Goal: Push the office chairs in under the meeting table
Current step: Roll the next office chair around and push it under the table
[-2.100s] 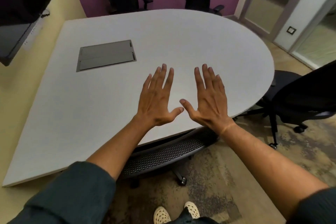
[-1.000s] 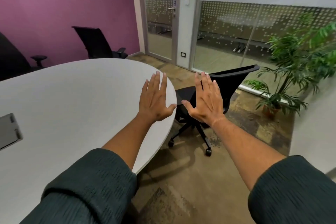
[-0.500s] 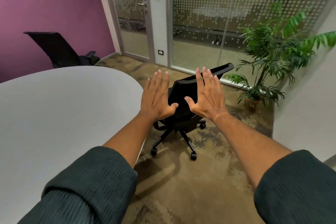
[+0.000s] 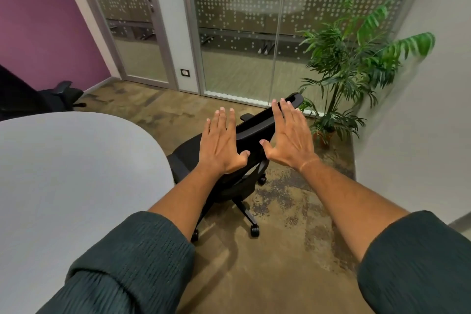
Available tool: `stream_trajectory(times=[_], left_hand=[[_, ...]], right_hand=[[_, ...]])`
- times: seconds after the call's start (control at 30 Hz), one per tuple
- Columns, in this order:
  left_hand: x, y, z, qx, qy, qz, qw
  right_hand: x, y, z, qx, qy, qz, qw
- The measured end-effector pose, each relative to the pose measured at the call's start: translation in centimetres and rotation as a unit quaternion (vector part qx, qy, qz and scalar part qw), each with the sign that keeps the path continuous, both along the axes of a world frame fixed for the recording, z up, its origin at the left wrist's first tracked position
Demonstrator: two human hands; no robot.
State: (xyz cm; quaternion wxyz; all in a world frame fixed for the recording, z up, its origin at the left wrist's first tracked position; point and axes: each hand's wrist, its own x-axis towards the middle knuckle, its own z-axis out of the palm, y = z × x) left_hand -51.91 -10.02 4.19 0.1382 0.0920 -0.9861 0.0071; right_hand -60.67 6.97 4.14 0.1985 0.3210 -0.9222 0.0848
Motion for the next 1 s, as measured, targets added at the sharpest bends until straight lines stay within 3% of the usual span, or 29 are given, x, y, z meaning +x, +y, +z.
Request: stream_trajectory(times=[0.4, 0.8, 1.0], left_hand=[[-8.6, -0.2, -2.6, 0.022, -0.027, 0.012, 0.999], [-15.0, 0.1, -6.2, 0.098, -0.124, 0.118, 0.980], [-15.8, -0.4, -7.4, 0.075, -0.165, 0.147, 0.973]], right_hand=[[-10.3, 0.3, -2.6, 0.035, -0.045, 0.008, 0.998], [-22.0, -1.3, -5.8, 0.132, -0.092, 0.122, 0.979], [-25.5, -1.7, -6.8, 0.184, -0.137, 0.163, 0.960]])
